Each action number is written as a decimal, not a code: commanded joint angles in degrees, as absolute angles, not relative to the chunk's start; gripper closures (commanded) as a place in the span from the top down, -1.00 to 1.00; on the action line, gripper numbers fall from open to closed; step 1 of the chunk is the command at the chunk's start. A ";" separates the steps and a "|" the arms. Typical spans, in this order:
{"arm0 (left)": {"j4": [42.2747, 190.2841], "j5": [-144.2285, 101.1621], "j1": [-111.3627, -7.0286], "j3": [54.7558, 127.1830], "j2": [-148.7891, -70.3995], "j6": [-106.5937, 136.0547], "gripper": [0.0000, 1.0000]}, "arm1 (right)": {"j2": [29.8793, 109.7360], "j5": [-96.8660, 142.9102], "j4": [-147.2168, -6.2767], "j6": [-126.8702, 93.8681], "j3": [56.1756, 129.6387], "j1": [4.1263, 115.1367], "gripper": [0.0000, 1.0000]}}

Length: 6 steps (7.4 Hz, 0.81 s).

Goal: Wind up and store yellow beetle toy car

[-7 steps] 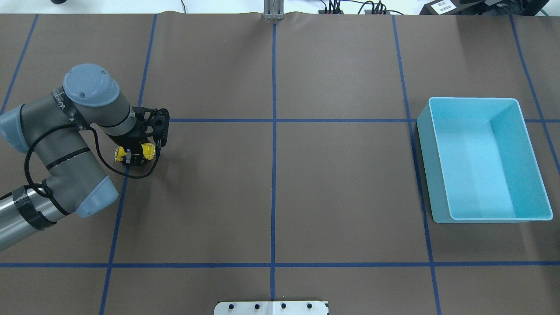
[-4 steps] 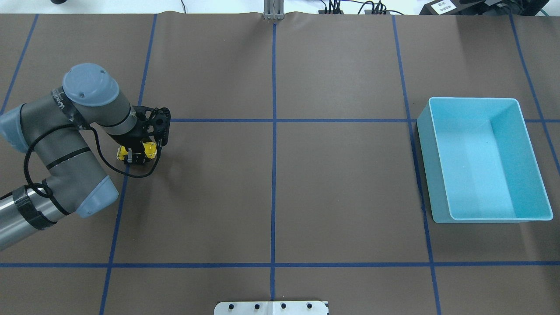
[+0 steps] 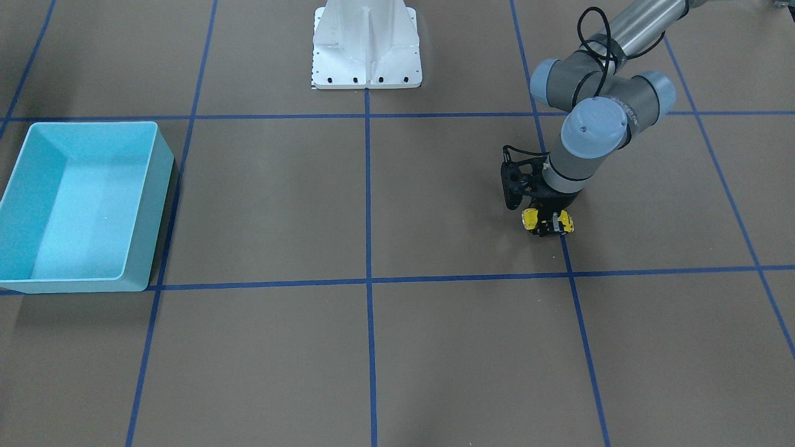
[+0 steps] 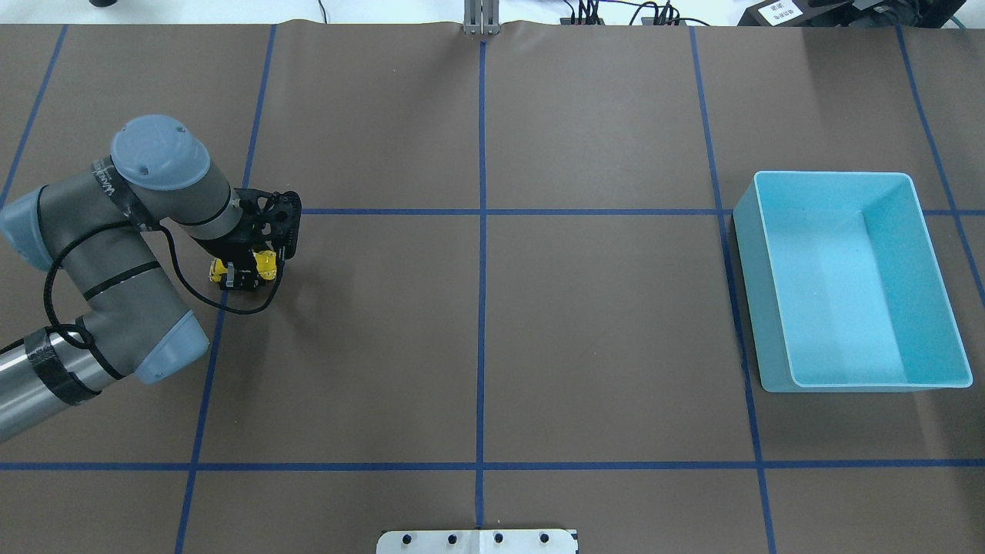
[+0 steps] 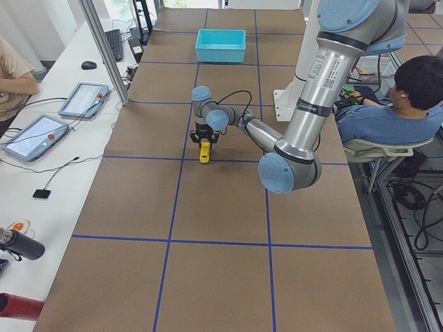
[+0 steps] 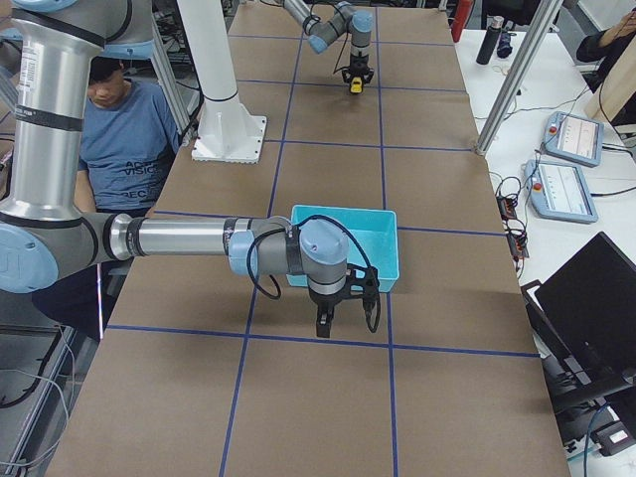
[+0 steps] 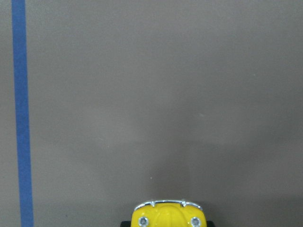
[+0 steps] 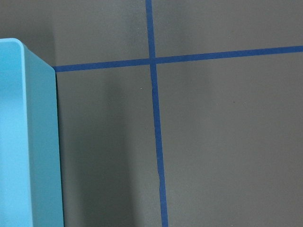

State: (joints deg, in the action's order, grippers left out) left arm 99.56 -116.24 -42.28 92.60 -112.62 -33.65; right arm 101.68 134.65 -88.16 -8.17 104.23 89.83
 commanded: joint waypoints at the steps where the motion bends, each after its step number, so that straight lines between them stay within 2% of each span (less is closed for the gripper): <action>1: 100.72 -116.71 -42.28 92.55 -111.98 -33.84 -1.00 | 101.69 134.65 -88.15 -8.17 104.24 89.82 1.00; 6: 102.56 -116.72 -42.36 92.72 -110.58 -34.72 -1.00 | 101.69 134.65 -88.15 -8.17 104.15 89.82 1.00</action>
